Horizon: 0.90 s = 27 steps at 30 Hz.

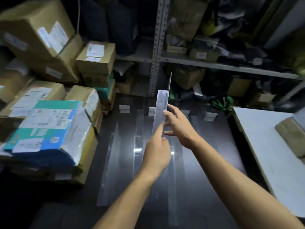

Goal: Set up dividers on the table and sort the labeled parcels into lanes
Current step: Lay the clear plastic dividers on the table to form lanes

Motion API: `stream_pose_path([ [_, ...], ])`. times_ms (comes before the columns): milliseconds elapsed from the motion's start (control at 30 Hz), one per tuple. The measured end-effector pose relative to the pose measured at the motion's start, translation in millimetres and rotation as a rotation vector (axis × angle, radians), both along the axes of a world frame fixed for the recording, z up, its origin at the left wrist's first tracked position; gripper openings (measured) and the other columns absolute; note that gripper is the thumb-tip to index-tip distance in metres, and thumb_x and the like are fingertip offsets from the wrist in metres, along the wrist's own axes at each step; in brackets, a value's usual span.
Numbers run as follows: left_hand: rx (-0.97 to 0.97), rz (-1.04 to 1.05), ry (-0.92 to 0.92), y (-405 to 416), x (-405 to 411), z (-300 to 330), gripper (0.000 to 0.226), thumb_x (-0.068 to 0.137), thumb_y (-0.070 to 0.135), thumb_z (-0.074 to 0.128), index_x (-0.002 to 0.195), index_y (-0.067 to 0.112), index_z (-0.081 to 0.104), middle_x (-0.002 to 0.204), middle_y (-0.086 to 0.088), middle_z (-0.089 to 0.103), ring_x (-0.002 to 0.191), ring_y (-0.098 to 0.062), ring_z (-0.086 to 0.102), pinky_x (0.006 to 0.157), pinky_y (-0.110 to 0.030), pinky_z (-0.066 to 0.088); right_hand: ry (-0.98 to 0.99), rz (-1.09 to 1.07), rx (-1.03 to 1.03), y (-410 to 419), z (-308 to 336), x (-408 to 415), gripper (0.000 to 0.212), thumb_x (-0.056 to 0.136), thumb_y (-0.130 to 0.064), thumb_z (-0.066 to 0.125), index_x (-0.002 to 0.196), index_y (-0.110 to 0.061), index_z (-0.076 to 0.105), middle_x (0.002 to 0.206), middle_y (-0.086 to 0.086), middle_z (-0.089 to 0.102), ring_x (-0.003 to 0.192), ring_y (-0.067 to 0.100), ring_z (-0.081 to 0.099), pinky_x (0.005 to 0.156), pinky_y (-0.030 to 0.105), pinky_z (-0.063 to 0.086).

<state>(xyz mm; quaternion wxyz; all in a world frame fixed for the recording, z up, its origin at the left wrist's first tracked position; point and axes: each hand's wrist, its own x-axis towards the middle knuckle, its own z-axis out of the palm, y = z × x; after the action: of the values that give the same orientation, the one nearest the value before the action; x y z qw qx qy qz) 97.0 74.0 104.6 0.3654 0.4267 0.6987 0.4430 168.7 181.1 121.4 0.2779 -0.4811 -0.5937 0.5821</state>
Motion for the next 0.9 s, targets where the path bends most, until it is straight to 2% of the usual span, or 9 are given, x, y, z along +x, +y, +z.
stream_pose_path([
  [33,0.006,-0.042,-0.044,5.8,18.6,1.9,0.051,0.101,0.023,0.035,0.140,0.055,0.024,0.121,0.021,0.046,0.072,0.034,0.045,0.049,0.006,0.032,-0.001,-0.028,0.005,4.9,1.5,21.5,0.055,0.091,-0.049,0.055,0.143,-0.036,0.041,0.128,-0.001,0.056,0.106,0.014,0.064,0.060,0.023,0.057],
  [100,0.001,-0.120,-0.121,17.1,56.1,2.7,0.053,0.099,0.024,0.037,0.136,0.059,0.026,0.127,0.017,0.049,0.065,0.025,0.051,0.047,0.002,0.036,-0.006,-0.093,-0.005,12.1,3.7,65.3,0.047,0.094,-0.038,0.054,0.140,-0.038,0.046,0.120,0.000,0.058,0.101,0.015,0.065,0.060,0.024,0.057],
  [200,-0.035,-0.207,-0.222,33.2,108.6,-7.8,0.056,0.096,0.020,0.042,0.134,0.060,0.031,0.139,0.013,0.051,0.076,0.020,0.052,0.058,-0.003,0.036,-0.023,-0.164,-0.031,18.7,0.9,125.7,0.042,0.093,-0.033,0.053,0.135,-0.041,0.050,0.116,0.002,0.060,0.099,0.018,0.065,0.061,0.028,0.059],
  [300,-0.092,-0.262,-0.332,42.2,153.7,-27.8,0.060,0.092,0.016,0.045,0.136,0.055,0.036,0.138,0.009,0.051,0.069,0.026,0.052,0.053,0.000,0.039,-0.072,-0.206,-0.072,21.5,-13.0,174.7,0.040,0.094,-0.028,0.050,0.131,-0.043,0.051,0.114,-0.001,0.059,0.097,0.019,0.065,0.062,0.030,0.059],
  [433,-0.193,-0.311,-0.408,39.6,201.7,-64.2,0.068,0.084,0.009,0.046,0.132,0.056,0.036,0.138,0.008,0.048,0.090,0.016,0.052,0.065,-0.010,0.043,-0.114,-0.227,-0.186,18.7,-49.7,221.6,0.042,0.096,-0.021,0.045,0.136,-0.032,0.050,0.119,-0.002,0.056,0.101,0.022,0.065,0.071,0.041,0.063],
  [567,-0.290,-0.326,-0.441,25.2,234.3,-107.4,0.068,0.078,0.007,0.045,0.120,0.059,0.033,0.127,0.013,0.048,0.062,0.025,0.051,0.061,-0.005,0.042,-0.169,-0.206,-0.287,5.6,-95.4,247.7,0.042,0.098,-0.017,0.040,0.137,-0.025,0.051,0.111,0.006,0.057,0.093,0.025,0.062,0.078,0.047,0.061],
  [700,-0.380,-0.334,-0.440,12.2,253.0,-140.9,0.073,0.075,0.011,0.047,0.126,0.060,0.031,0.125,0.016,0.048,0.076,0.015,0.051,0.068,-0.009,0.042,-0.240,-0.189,-0.357,-5.8,-131.0,264.5,0.050,0.097,-0.019,0.040,0.147,-0.027,0.042,0.128,0.008,0.052,0.102,0.027,0.062,0.077,0.042,0.061],
  [767,-0.400,-0.338,-0.442,10.4,258.9,-151.9,0.075,0.075,0.011,0.049,0.130,0.057,0.032,0.126,0.018,0.050,0.086,0.014,0.051,0.073,-0.012,0.043,-0.261,-0.184,-0.352,-7.3,-142.9,270.9,0.049,0.098,-0.020,0.040,0.146,-0.027,0.043,0.122,0.005,0.055,0.102,0.025,0.062,0.076,0.040,0.062],
  [900,-0.427,-0.336,-0.426,5.9,268.6,-167.3,0.076,0.071,0.014,0.051,0.133,0.055,0.032,0.119,0.029,0.053,0.086,0.022,0.052,0.072,-0.009,0.042,-0.366,-0.134,-0.288,-11.0,-161.6,280.6,0.048,0.099,-0.023,0.037,0.146,-0.027,0.043,0.129,0.004,0.056,0.112,0.024,0.057,0.095,0.050,0.053],
])
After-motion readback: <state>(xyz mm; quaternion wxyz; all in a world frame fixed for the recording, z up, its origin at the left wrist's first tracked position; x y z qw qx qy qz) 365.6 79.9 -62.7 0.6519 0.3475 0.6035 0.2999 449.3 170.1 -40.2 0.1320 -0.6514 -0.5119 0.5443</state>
